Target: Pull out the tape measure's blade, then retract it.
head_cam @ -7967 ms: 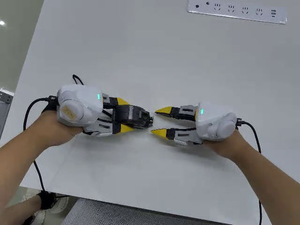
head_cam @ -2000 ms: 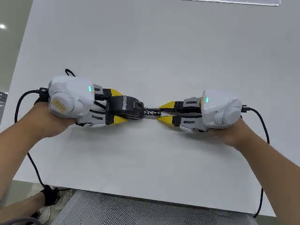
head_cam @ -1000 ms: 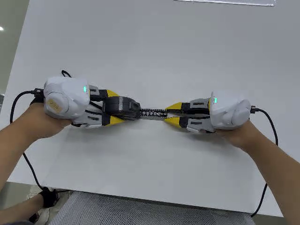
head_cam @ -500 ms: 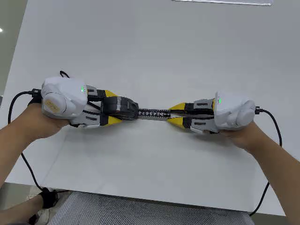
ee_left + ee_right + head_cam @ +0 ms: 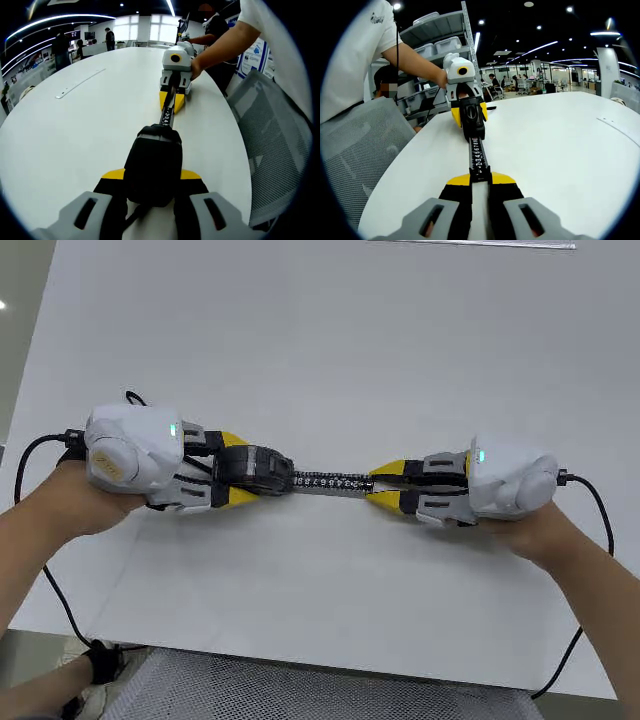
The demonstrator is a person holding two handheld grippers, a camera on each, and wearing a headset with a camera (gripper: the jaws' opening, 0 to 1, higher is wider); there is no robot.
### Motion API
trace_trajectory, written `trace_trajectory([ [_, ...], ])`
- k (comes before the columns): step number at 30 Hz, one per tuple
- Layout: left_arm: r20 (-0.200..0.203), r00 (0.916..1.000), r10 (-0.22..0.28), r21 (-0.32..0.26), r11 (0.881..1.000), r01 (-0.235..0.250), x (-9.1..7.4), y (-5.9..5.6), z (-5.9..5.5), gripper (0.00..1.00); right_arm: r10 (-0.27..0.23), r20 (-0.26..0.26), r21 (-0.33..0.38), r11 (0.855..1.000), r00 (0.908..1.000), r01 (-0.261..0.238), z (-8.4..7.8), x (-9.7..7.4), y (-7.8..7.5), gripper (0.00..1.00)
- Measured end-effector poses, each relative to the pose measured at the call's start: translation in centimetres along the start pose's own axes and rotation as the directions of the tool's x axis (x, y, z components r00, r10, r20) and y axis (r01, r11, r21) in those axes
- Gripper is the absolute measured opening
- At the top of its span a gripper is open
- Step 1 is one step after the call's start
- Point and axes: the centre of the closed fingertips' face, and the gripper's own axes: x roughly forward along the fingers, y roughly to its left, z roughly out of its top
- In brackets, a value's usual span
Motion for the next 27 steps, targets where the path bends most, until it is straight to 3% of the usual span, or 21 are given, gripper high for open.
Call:
trace_trajectory([
  [27,-0.011,0.9999,-0.006,0.007,1.000,0.006,0.0,-0.1,0.1,0.32,-0.025,0.023,0.045,0.999,0.9994,0.024,-0.8,-2.8,-0.4,0.09],
])
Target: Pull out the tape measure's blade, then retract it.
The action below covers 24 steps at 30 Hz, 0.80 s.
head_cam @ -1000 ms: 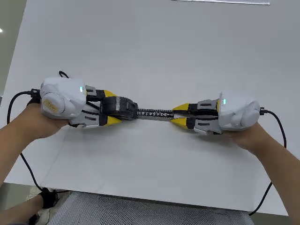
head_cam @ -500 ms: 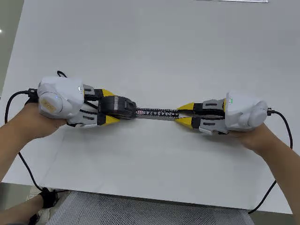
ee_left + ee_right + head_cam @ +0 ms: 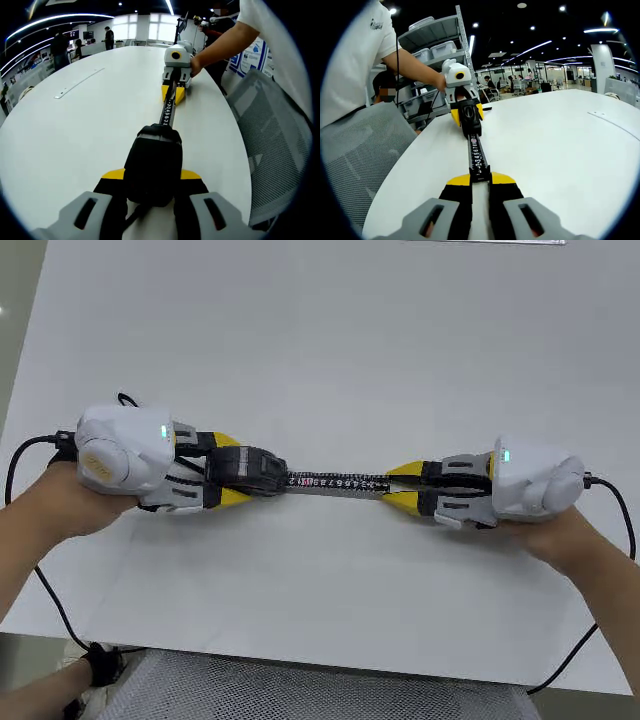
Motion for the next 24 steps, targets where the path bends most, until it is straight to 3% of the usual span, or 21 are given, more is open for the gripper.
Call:
trace_trajectory([
  [24,-0.010,1.0000,0.001,0.003,1.000,-0.001,-0.1,0.1,-0.2,0.32,-0.024,0.036,0.032,0.999,0.9991,0.023,0.0,-2.0,0.0,0.09],
])
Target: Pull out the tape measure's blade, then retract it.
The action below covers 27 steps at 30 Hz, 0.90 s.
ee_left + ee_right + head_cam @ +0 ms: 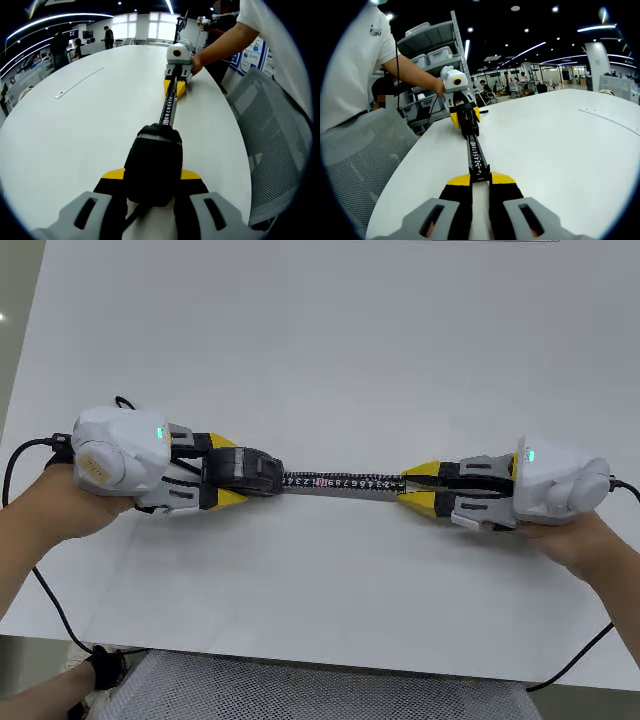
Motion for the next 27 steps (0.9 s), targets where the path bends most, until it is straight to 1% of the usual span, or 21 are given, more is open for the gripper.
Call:
trace_trajectory([
  [6,-0.004,1.0000,-0.001,0.003,1.000,0.001,0.0,0.0,0.0,0.32,0.001,-0.001,-0.001,1.000,1.0000,-0.001,-0.1,-0.1,0.1,0.09],
  [19,-0.003,1.0000,-0.005,0.006,1.000,0.005,0.0,-0.1,0.0,0.32,-0.014,0.011,0.015,1.000,0.9998,0.014,-0.4,-1.4,0.1,0.09],
  [27,-0.004,1.0000,-0.006,0.005,1.000,0.006,0.1,-0.1,0.0,0.32,-0.015,0.018,0.025,1.000,0.9997,0.015,-0.4,-1.7,0.1,0.09],
])
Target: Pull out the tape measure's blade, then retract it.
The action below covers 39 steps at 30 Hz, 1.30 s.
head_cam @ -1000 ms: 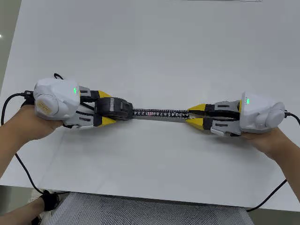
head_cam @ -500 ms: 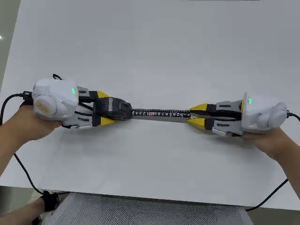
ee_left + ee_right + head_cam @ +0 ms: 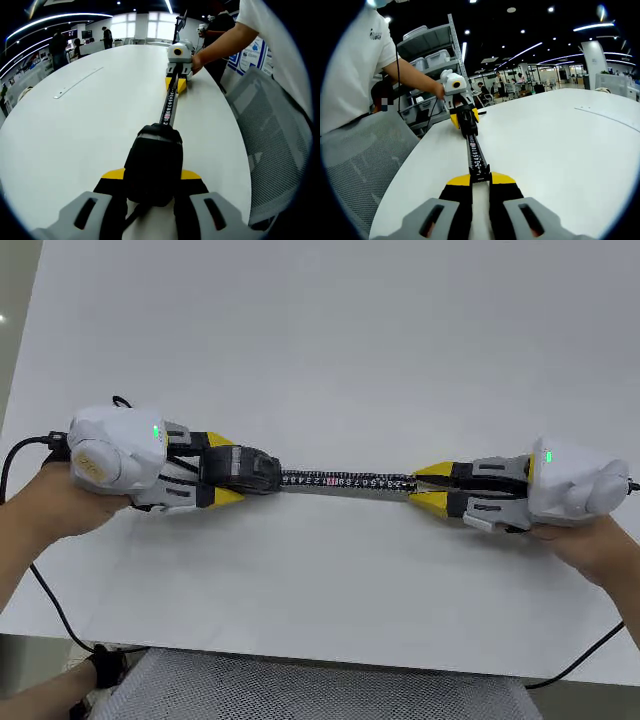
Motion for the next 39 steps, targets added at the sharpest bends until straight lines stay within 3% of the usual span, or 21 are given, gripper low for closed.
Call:
trace_trajectory([
  [39,-0.016,0.9999,0.000,0.002,1.000,0.000,0.0,0.0,-0.1,0.32,-0.016,0.024,0.050,0.999,0.9996,0.015,-0.7,-3.7,-0.4,0.09],
])
